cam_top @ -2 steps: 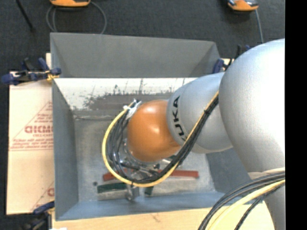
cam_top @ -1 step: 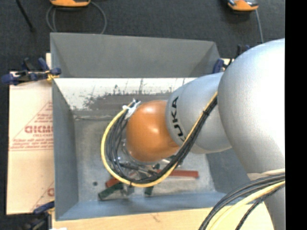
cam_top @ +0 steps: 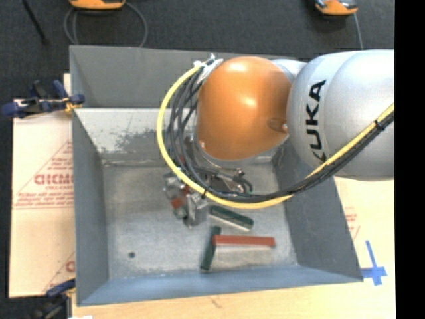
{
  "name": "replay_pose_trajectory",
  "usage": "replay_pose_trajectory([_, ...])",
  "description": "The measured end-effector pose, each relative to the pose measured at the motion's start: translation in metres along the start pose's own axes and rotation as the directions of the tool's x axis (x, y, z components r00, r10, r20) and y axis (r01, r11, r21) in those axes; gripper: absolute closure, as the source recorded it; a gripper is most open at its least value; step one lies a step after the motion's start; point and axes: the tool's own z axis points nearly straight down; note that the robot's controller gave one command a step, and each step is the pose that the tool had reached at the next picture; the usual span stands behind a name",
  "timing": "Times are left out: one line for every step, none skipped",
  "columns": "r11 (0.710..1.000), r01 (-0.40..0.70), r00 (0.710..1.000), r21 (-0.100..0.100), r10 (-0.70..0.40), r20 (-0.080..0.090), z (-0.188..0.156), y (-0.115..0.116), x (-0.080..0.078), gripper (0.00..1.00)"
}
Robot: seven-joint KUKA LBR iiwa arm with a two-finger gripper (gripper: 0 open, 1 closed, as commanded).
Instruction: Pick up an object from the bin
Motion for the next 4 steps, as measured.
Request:
replay_pose_trajectory([1.0, 0.0, 1.0, -0.004, 0.0, -0.007, 0.004, 0.002, 0.001, 0.0])
replay_pose_trajectory([0.965, 0.262, 0.965, -0.007, -0.262, -0.012, 0.13, 0.014, -0.035, 0.0])
replay_pose_trajectory([0.991, 0.132, 0.991, -0.006, -0.132, -0.004, 0.189, 0.017, -0.037, 0.0])
replay_pose_trajectory([0.999, -0.054, 0.999, -0.001, 0.054, -0.004, 0.187, -0.041, -0.064, 0.0])
